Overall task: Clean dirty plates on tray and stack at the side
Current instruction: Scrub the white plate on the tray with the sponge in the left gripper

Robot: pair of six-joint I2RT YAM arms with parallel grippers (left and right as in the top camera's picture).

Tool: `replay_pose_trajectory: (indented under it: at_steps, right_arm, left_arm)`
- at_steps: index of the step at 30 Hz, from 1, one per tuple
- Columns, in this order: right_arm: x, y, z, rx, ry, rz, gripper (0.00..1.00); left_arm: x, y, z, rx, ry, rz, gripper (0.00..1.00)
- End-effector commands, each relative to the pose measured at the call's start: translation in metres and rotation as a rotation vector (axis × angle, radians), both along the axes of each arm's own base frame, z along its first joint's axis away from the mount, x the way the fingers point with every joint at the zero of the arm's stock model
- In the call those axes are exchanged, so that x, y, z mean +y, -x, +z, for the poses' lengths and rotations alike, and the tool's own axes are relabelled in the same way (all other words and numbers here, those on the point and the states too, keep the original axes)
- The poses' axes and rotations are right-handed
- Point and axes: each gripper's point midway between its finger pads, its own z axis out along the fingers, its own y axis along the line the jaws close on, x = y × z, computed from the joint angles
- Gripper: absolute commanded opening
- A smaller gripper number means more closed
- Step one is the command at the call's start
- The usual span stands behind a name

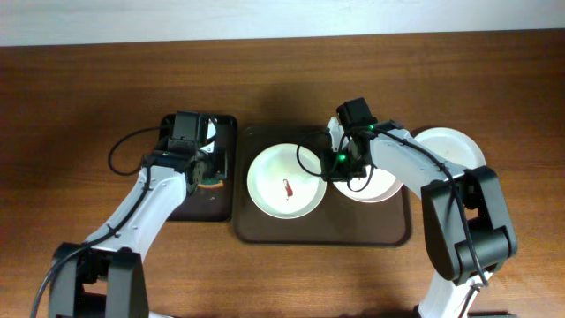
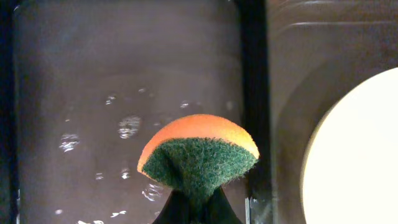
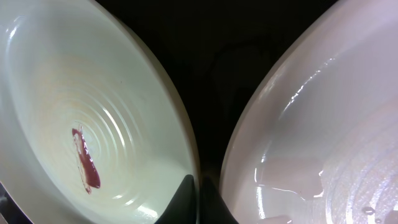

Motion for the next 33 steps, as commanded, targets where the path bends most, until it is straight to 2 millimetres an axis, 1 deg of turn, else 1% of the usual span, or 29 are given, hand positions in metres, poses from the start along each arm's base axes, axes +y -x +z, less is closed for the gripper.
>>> replay_pose_trajectory:
  at_steps: [1, 2, 4, 7, 9, 12, 15, 19, 21, 23, 25, 30, 33]
  right_arm:
    - [0.002, -0.005, 0.011, -0.037, -0.005, 0.01, 0.04]
    - [0.002, -0.005, 0.011, -0.037, -0.005, 0.01, 0.04]
    - [0.002, -0.005, 0.011, -0.037, -0.005, 0.01, 0.04]
    - [0.002, -0.005, 0.011, -0.037, -0.005, 0.01, 0.04]
    - [0.002, -0.005, 0.011, -0.037, -0.005, 0.01, 0.04]
    - [0.002, -0.005, 0.011, -0.037, -0.005, 0.01, 0.04]
    - [0.002, -0.004, 0.011, -0.036, -0.005, 0.01, 0.04]
    - [0.002, -0.005, 0.011, -0.036, -0.005, 0.01, 0.04]
    - [0.002, -0.004, 0.011, -0.036, -0.005, 0.01, 0.04]
    - [0.002, -0.004, 0.011, -0.036, -0.005, 0.01, 0.04]
    - [0.002, -0.004, 0.011, -0.036, -0.005, 0.01, 0.04]
    - [0.002, -0.004, 0.011, -0.034, -0.004, 0.01, 0.04]
    - [0.002, -0.004, 0.011, -0.034, -0.004, 0.01, 0.04]
  left_arm:
    - [-0.012, -0.004, 0.029, -0.064, 0.072, -0.02, 0.0]
    - [-0.015, -0.004, 0.036, -0.079, 0.091, -0.03, 0.0]
    - [-0.031, -0.002, 0.05, -0.1, 0.178, -0.075, 0.0]
    - [-0.052, 0.005, 0.056, -0.059, 0.339, -0.057, 0.0]
    - [-0.074, 0.011, 0.061, -0.018, 0.471, -0.093, 0.0]
    - [-0.097, 0.014, 0.065, 0.012, 0.576, -0.123, 0.0]
    - [-0.113, 0.015, 0.055, 0.057, 0.607, -0.098, 0.0]
    - [-0.136, 0.02, 0.032, 0.154, 0.646, -0.038, 0.0]
    - [-0.154, 0.022, 0.019, 0.203, 0.688, -0.037, 0.0]
    - [-0.17, 0.022, 0.011, 0.233, 0.728, -0.047, 0.0]
    - [-0.178, 0.023, -0.001, 0.266, 0.74, -0.022, 0.0]
    - [-0.187, 0.026, -0.027, 0.348, 0.762, 0.069, 0.0]
    - [-0.194, 0.027, -0.038, 0.364, 0.764, 0.067, 0.0]
